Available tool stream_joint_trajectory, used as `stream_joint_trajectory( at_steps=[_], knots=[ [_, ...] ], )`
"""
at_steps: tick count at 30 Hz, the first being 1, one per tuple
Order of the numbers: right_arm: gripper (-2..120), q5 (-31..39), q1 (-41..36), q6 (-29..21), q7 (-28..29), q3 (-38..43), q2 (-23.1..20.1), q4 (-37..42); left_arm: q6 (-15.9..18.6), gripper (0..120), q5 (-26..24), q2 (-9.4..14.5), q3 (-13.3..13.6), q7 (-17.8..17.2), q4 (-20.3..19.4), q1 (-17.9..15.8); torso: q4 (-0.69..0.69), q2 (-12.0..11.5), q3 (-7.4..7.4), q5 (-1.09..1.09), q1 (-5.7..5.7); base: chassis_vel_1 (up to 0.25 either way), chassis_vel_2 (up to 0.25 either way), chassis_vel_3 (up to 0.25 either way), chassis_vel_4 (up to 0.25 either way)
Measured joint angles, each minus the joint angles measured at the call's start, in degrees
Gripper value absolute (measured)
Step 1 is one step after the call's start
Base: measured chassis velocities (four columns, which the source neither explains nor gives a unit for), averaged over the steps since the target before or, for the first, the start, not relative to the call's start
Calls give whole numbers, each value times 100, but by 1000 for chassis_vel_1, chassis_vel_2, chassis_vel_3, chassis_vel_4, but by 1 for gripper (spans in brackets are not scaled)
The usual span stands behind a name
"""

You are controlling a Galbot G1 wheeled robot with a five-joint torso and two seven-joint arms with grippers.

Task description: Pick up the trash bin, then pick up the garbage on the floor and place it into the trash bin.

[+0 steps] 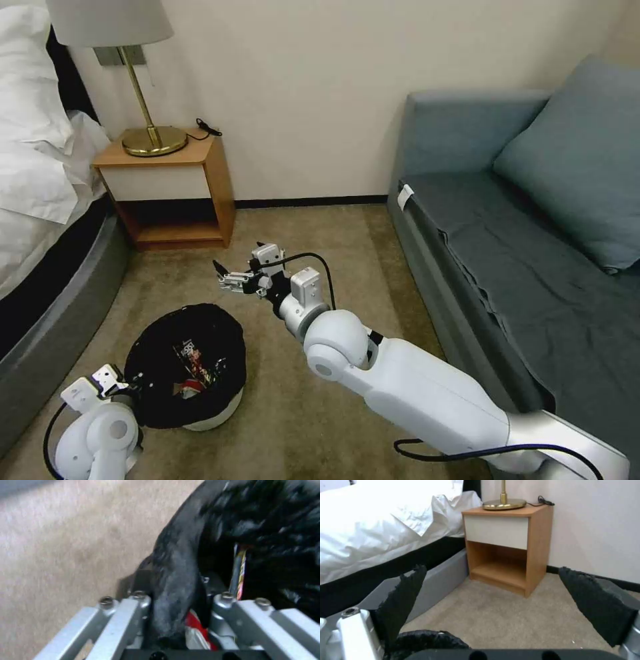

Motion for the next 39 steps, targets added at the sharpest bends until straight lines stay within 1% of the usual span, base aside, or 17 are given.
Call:
stream_joint_trajectory(
  at_steps=[1, 5, 8, 10, 12, 13, 14, 16, 17, 19, 22, 23, 26, 30, 35, 37, 39],
  knots=[
    [100, -3, -22, 1, 0, 9, -8, 3, -65, 38, 154, 2, -15, 134, -44, 30, 0, 0, 0, 3, 0, 0, 0, 0, 0],
    [100, -5, -36, 2, 0, 13, -12, 7, -112, 46, 256, 5, -25, 246, -76, 57, 1, 0, 0, 2, 0, 0, 0, 0, 0],
    [100, -6, -75, 5, 0, 19, -30, 19, -264, 65, 618, 23, -76, 572, -154, 133, 0, 0, 0, 4, 0, 0, 0, 0, 0],
    [100, -6, -80, 7, 0, 20, -32, 22, -293, 68, 677, 27, -84, 623, -166, 145, 1, 0, 0, 4, 0, 0, 0, 0, 0],
    [100, 25, -107, 14, 0, 45, -39, 50, -484, 78, 977, 36, -134, 923, -238, 207, 1, -1, 0, 4, 0, 0, 0, 0, 0],
    [100, 25, -107, 14, 0, 45, -39, 50, -484, 78, 977, 36, -134, 923, -238, 207, 1, -1, 0, 4, 0, 0, 0, 0, 0],
    [100, 70, -133, 20, -1, 85, -40, 78, -732, 83, 1189, 41, -174, 1247, -304, 269, 1, -1, 0, 4, 0, 0, 0, 0, 0],
    [100, 159, -217, 128, -94, 233, -69, 142, -1484, 94, 1496, 54, -272, 2201, -390, 377, 2, -1, 0, 4, 0, 0, 0, 0, 0],
    [100, 159, -217, 128, -94, 233, -69, 142, -1484, 94, 1496, 54, -272, 2201, -390, 377, 2, -1, 0, 4, 0, 0, 0, 0, 0],
    [100, 141, -417, 319, -280, 570, -170, 265, -2418, 99, 1814, 75, -380, 3314, -411, 435, 1, -1, 0, 5, 0, 0, 0, 0, 0],
    [100, -336, -818, 612, -379, 1088, -365, 495, -3120, 100, 2212, 114, -401, 4263, -510, 578, 2, -1, 0, 5, 0, 0, 0, 0, 0],
    [100, -336, -818, 612, -379, 1088, -365, 495, -3120, 100, 2212, 114, -401, 4263, -510, 578, 2, -1, 0, 5, 0, 0, 0, 0, 0],
    [100, -1066, -1566, 794, -346, 1842, -673, 878, -3290, 100, 2468, 117, -302, 4467, -747, 650, 2, -1, 0, 6, 0, 0, 0, 0, 0],
    [100, -1738, -2576, 858, -179, 2984, -783, 1398, -3165, 100, 2578, 113, -155, 4173, -993, 684, 0, -1, 0, 6, 0, 0, 0, 0, 0],
    [100, -2664, -3841, 930, -96, 4211, -478, 2008, -3125, 100, 2722, 152, -43, 3909, -1117, 758, 0, -1, 0, 5, 0, 0, 0, 0, 0],
    [100, -2913, -4411, 957, -69, 4496, -188, 2291, -3127, 100, 2790, 158, 24, 3875, -1192, 824, -1, -1, -1, 5, 0, 0, 0, 0, 0],
    [100, -3011, -4568, 973, -60, 4552, -82, 2361, -3128, 100, 2813, 160, 50, 3872, -1213, 847, 0, 0, -1, 5, 0, 0, 0, 0, 0]
  ],
)
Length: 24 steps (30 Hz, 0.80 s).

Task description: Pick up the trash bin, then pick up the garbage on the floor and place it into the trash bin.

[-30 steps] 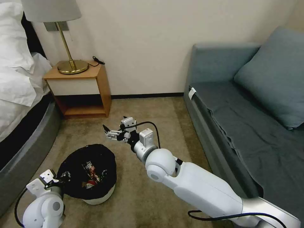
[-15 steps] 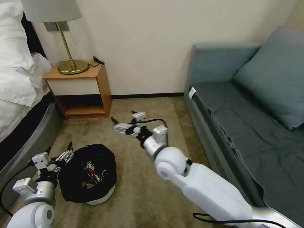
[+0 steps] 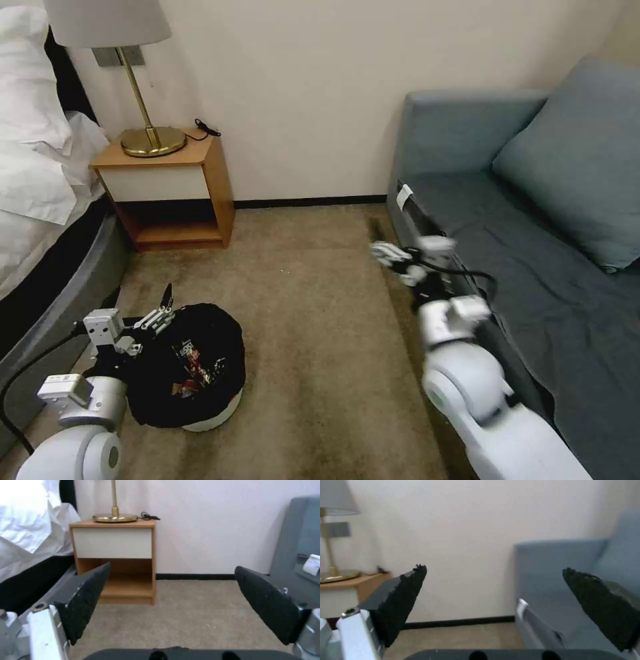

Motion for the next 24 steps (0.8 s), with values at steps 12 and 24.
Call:
stream_joint_trajectory(
  at_steps=[12, 24],
  knots=[
    [100, -732, -1006, 229, 9, 295, 770, 359, -152, 100, 117, 31, 117, -1, -14, 187, 1, 0, 1, -1, 0, 0, 0, 0, 0],
    [100, -854, -1151, 274, 10, 198, 863, 330, -172, 100, 99, -5, 138, -167, 30, 199, 1, 0, 1, -1, 0, 0, 0, 0, 0]
  ],
)
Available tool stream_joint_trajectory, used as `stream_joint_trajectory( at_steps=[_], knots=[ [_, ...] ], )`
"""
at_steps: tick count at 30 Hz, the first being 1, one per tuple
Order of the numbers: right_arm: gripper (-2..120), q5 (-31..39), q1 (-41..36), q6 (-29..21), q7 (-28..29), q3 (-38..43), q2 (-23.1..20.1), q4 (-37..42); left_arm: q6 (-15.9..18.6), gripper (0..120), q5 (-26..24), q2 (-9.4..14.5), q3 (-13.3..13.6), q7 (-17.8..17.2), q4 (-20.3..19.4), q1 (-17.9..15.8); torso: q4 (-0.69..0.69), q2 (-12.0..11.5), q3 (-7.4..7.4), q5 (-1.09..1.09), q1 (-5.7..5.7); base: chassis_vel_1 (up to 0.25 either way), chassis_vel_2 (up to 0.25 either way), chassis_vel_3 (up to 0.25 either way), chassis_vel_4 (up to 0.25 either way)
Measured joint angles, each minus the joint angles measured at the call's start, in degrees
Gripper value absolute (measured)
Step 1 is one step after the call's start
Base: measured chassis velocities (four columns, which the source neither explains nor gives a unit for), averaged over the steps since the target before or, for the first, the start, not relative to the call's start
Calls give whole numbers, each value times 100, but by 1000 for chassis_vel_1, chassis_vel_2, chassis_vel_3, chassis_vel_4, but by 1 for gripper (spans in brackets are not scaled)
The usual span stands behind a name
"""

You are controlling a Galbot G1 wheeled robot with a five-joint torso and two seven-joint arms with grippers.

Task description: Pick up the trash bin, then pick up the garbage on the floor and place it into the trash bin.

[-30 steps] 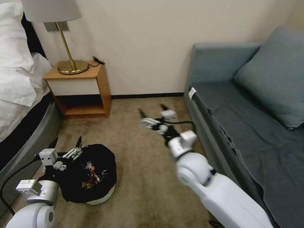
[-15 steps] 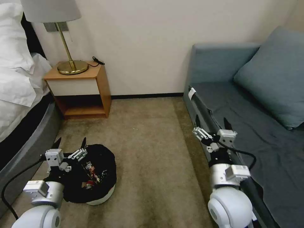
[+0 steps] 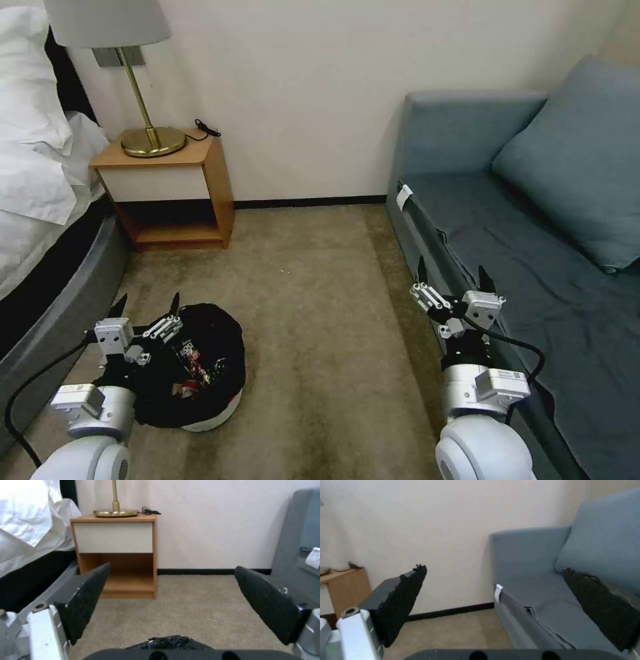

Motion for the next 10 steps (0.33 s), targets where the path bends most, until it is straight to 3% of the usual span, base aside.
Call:
stream_joint_trajectory(
  at_steps=[10],
  knots=[
    [100, 9, 19, -12, 0, -12, -8, -12, 0, 100, -1, -2, -1, -3, 4, -2, 0, 0, 0, 0, 0, 0, 0, 0, 0]
  ],
)
